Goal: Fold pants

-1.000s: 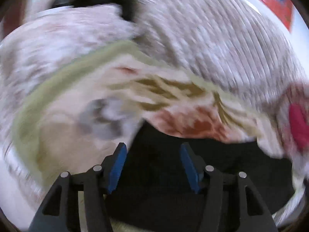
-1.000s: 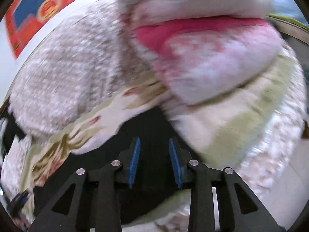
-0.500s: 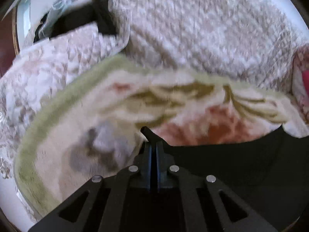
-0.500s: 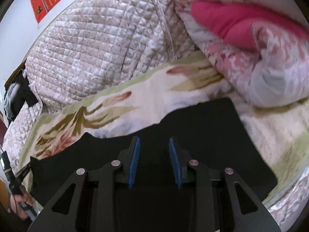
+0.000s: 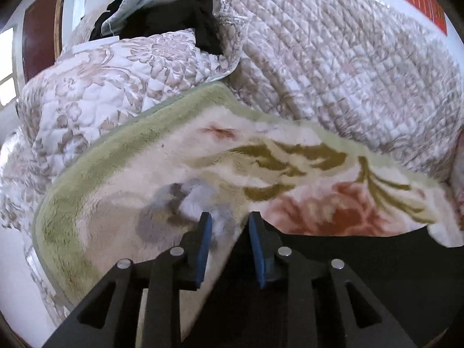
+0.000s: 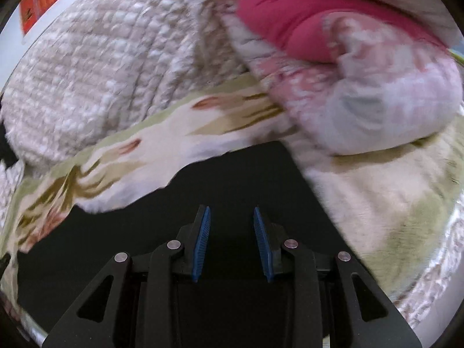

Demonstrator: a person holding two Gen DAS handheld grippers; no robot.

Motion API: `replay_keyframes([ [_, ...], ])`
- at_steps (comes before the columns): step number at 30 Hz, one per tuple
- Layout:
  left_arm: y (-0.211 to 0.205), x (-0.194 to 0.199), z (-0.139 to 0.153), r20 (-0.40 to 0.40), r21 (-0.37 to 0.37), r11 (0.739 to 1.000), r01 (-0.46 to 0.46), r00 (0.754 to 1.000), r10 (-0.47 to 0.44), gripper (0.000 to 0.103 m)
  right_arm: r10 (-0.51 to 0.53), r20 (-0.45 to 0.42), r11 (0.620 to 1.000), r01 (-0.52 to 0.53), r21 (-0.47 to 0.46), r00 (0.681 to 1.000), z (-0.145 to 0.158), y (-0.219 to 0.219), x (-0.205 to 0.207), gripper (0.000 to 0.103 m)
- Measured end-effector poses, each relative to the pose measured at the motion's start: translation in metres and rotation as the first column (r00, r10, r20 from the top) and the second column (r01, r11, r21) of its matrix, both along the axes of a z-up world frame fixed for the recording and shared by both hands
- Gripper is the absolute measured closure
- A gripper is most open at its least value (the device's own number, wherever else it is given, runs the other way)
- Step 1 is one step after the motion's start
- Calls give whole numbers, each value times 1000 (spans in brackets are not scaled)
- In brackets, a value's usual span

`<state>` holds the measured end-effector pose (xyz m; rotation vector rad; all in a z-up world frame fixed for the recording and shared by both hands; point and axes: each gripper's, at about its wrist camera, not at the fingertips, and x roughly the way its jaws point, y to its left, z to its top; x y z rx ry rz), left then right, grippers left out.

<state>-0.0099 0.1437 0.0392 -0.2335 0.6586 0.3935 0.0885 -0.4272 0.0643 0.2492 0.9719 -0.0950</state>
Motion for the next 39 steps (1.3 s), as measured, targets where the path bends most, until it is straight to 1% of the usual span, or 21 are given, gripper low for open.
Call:
replay_keyframes([
  [1,-2,-3,2,11,-16,1000,22,1000,-22,74,-9,17,1000,9,8,1000,3,-3,-1,70],
  [3,-11,-10,3,28,-52,995,88,996,-87,74,-14,23,1000,14,-9,1000,4,-5,0,68],
  [6,-33,-18,3,23,-68,982,173,985,-172,74,42,41,999,-42,-4,998,4,4,4,68],
  [7,-40,-21,2,19,-72,978,198,980,-197,74,64,37,998,-64,-17,997,3,8,8,68],
  [9,-52,-24,-5,-12,-72,970,232,972,-233,74,81,-31,994,-83,-72,996,-11,12,16,63],
  [10,-56,-24,-11,-51,-66,972,228,972,-231,74,68,-47,995,-71,-67,997,-17,11,18,63],
  [12,-58,-22,-26,-143,-61,977,204,967,-211,74,63,-26,995,-65,-72,998,-15,11,16,62],
  [13,-54,-23,-32,-167,-73,980,184,967,-194,74,75,-25,993,-77,-89,997,-12,15,15,62],
  [15,-46,-29,-27,-145,-96,984,152,976,-165,74,99,-13,991,-100,-87,995,-8,21,10,62],
  [18,-34,-43,-20,-123,-76,994,75,989,-84,74,171,21,985,-170,-44,985,2,35,-7,62],
  [20,-27,-52,-20,-104,-112,993,49,993,-60,74,247,33,969,-246,-35,968,8,53,-23,62],
  [21,-26,-57,-18,-80,-131,990,60,994,-71,74,281,34,960,-280,-30,959,9,61,-29,62],
  [22,-29,-60,-15,-60,-133,988,81,994,-90,74,314,38,950,-313,-21,949,9,70,-38,62],
  [24,-39,-62,-12,-41,-101,986,129,990,-133,74,354,30,935,-354,7,935,5,82,-49,62],
  [25,-42,-60,-11,-47,-80,987,139,989,-143,74,371,13,928,-371,25,929,1,86,-53,62],
  [27,-40,-55,-15,-81,-70,991,117,989,-123,74,385,-15,923,-384,38,923,-6,91,-56,62],
  [29,-29,-56,-22,-127,-103,993,56,989,-69,74,392,-25,919,-391,42,920,-9,93,-57,62],
  [30,-24,-60,-25,-127,-135,990,41,990,-58,74,394,-22,919,-393,40,919,-8,93,-59,62],
  [31,-21,-66,-23,-111,-160,987,33,993,-51,73,394,-17,919,-393,40,919,-8,93,-59,62],
  [34,-23,-87,-21,-69,-179,984,18,997,-31,62,386,-18,921,-385,62,922,-10,91,-58,62],
  [39,-22,-97,-27,-51,-232,972,26,998,-39,62,397,-22,916,-394,71,918,-12,96,-56,62],
])
